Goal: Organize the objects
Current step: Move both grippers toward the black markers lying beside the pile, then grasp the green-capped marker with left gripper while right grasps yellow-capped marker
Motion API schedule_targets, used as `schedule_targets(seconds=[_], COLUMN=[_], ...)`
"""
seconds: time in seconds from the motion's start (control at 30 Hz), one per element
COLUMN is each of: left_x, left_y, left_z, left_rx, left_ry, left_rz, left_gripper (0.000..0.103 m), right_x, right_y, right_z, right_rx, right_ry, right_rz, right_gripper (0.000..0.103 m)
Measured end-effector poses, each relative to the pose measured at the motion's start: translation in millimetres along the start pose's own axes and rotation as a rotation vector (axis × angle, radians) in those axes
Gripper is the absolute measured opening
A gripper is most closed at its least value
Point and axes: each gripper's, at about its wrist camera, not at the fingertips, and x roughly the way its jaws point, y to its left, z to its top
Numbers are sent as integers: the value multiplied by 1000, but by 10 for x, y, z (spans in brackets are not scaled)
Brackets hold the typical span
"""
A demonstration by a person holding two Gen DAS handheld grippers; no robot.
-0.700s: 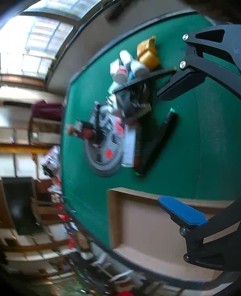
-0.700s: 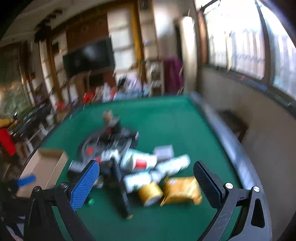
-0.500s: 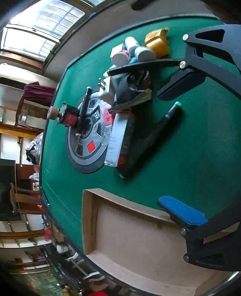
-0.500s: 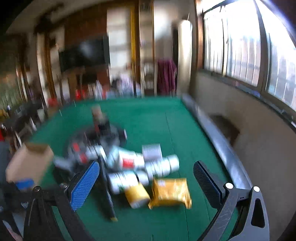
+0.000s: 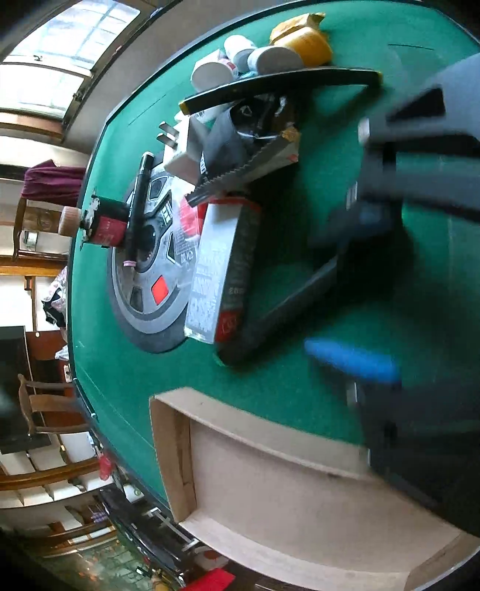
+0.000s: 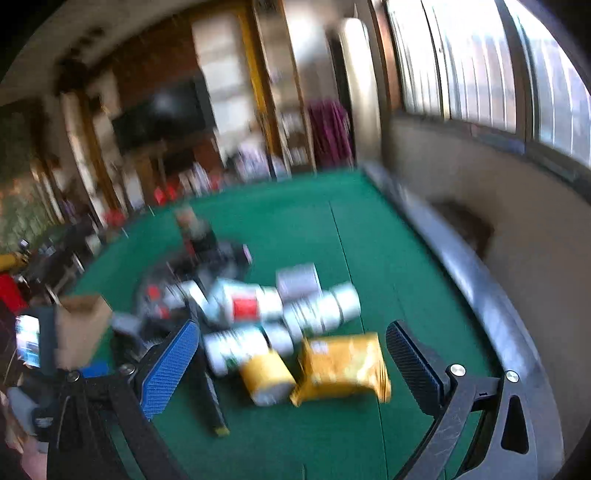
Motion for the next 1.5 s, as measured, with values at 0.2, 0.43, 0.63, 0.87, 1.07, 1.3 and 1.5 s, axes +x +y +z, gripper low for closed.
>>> schedule_targets(seconds=[0.2,0.43,0.63,0.87,1.07,1.3,1.5], left_x=[-44,94,85,-119,2,117,120], left_y=[126,-49,-7,294,341,22,-140], left_z=[-67,-36,-49,-121,-144,58,9], left_rx=[15,52,87,2,-8,83,178], left_ry=[4,-17,-72,-43,-11,-12,-78], left_rz=[-71,-4,-58,-291,-306,-271,-230], left_gripper=[42,89,67,15,15,63,14], right_x=[-354,99,65,-173,207,543,726], right_y=[-47,-92,-6,261,629,1014,956], right_z=[-49,-55,-67,-5,-36,-171,-150], right_rx=[31,98,49,-14,-137,-233,-178], right_ry=[-156,114,166,33,211,334,362], right_rz=[30,239,254,239,195,179,168], right_gripper=[103,103,103,103,79,61,54])
